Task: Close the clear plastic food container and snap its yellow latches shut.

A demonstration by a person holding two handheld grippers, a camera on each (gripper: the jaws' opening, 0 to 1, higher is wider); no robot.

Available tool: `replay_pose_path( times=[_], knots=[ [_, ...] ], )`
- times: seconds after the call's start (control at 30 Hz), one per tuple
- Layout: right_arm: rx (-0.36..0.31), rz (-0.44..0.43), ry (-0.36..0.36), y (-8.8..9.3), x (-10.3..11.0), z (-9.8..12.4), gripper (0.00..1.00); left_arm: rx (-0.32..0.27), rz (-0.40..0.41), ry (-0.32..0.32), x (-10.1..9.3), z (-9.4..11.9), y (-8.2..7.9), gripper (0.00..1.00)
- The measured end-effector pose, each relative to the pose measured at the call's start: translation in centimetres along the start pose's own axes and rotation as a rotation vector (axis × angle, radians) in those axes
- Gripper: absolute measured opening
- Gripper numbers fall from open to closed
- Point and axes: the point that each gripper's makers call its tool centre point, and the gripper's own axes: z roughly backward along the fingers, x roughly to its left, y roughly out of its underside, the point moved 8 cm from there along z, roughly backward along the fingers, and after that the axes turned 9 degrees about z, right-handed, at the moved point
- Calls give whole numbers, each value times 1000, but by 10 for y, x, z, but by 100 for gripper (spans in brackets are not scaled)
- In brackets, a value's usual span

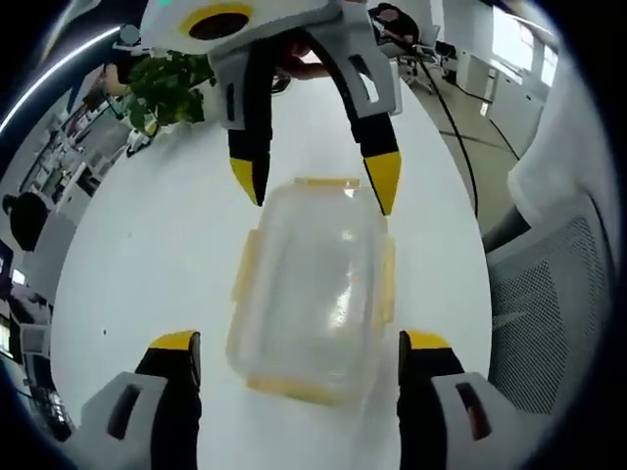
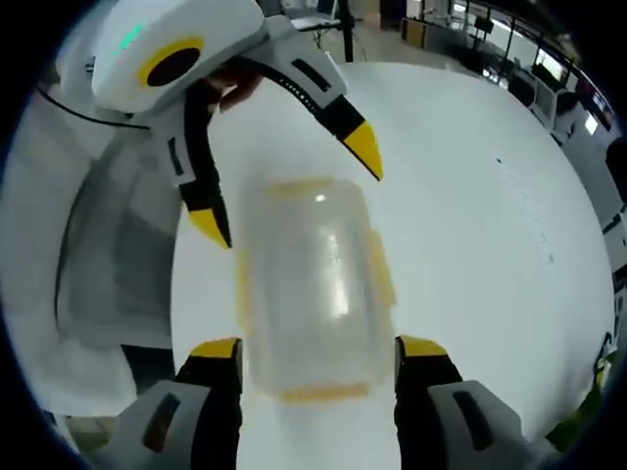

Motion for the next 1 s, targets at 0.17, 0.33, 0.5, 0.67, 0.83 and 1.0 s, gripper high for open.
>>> replay_pose_path(
  times=[0.17,0.33,0.5,0.67,0.83,1.0],
  knots=[
    [24,32,33,4,2,-4,66,28,-3,21,0,-8,4,86],
    [30,43,42,6,7,-10,71,50,-12,33,0,-17,5,86],
    [43,60,79,7,7,-15,75,74,-31,28,1,-24,8,86],
    [57,78,108,9,7,-21,75,87,-36,26,3,-30,8,86],
    [58,77,100,10,8,-25,75,97,-55,36,1,-37,8,86],
    [64,85,101,10,7,-25,75,99,-53,45,2,-36,8,85]
  ],
)
